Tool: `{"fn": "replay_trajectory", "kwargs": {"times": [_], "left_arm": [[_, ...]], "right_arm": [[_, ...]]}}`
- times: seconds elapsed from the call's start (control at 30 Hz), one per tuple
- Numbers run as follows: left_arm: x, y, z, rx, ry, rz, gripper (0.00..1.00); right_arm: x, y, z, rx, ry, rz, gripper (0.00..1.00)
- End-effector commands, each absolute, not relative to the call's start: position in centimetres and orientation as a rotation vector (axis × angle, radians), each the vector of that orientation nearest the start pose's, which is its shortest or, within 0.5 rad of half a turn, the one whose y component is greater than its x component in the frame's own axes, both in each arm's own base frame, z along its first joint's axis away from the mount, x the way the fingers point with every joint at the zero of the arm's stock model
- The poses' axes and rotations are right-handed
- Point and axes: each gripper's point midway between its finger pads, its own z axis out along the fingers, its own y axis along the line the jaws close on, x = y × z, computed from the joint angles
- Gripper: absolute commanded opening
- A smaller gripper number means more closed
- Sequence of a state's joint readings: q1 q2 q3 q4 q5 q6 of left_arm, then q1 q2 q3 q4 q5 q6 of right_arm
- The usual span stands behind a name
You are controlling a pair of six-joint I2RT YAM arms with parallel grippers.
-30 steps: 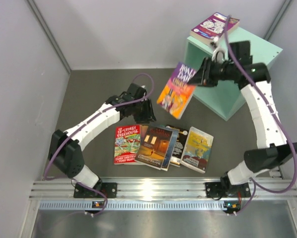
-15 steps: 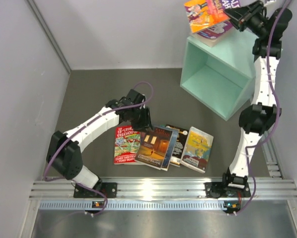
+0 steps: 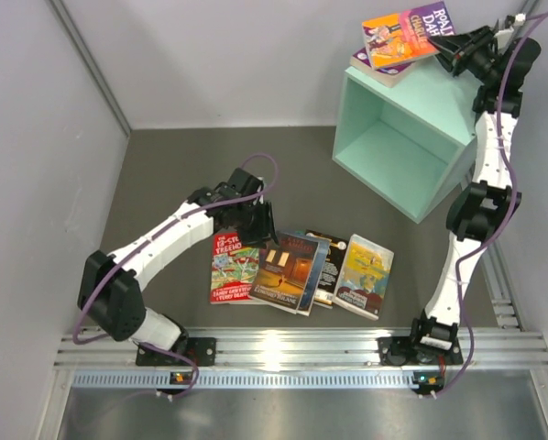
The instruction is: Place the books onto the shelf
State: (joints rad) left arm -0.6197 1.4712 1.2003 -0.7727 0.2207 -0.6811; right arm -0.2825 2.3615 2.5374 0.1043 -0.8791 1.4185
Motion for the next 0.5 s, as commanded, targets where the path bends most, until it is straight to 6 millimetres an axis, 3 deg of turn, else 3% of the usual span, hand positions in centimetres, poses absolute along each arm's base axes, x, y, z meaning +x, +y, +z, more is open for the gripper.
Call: {"fn": "replay_trajectory", "kwargs": {"times": [0.0,0.1,0.17,0.2,0.23,0.3,0.33,0.4,0.43,0.47], "left_arm": [[24.0,-25.3,14.1,-0.003,2.797,-0.705,0.44],[24.2,-25.8,13.8,-0.011,2.800,-0.724,0.44],[24.5,-26.0,13.8,-0.018,2.795,-0.730,0.43],[24.6,-26.0,13.6,-0.022,2.801,-0.726,0.44],[24.8,-26.1,13.7,-0.026,2.797,-0.727,0.43],[24.9,-26.1,13.6,-0.031,2.798,-0.723,0.43],[25.0,-26.2,13.7,-0.032,2.796,-0.723,0.43],[25.0,-26.3,13.6,-0.041,2.799,-0.724,0.43],[25.1,-26.3,13.6,-0.046,2.797,-0.722,0.43],[25.2,-26.3,13.6,-0.046,2.793,-0.720,0.43]], "right_arm": [[58.3,1.1,46.7,0.243,1.482,1.506,0.00],[58.5,1.2,45.7,0.241,1.511,1.516,0.01],[58.8,1.1,45.0,0.251,1.520,1.512,0.09],[58.9,1.0,44.9,0.254,1.521,1.507,0.19],[59.1,0.8,44.8,0.260,1.519,1.497,0.38],[59.4,0.4,44.4,0.278,1.520,1.490,0.52],[59.6,0.2,44.3,0.290,1.512,1.484,0.71],[60.0,-0.3,43.8,0.320,1.510,1.477,0.85],[60.3,-0.7,43.7,0.338,1.501,1.465,0.99],[60.4,-0.9,43.4,0.349,1.502,1.462,1.00]]}}
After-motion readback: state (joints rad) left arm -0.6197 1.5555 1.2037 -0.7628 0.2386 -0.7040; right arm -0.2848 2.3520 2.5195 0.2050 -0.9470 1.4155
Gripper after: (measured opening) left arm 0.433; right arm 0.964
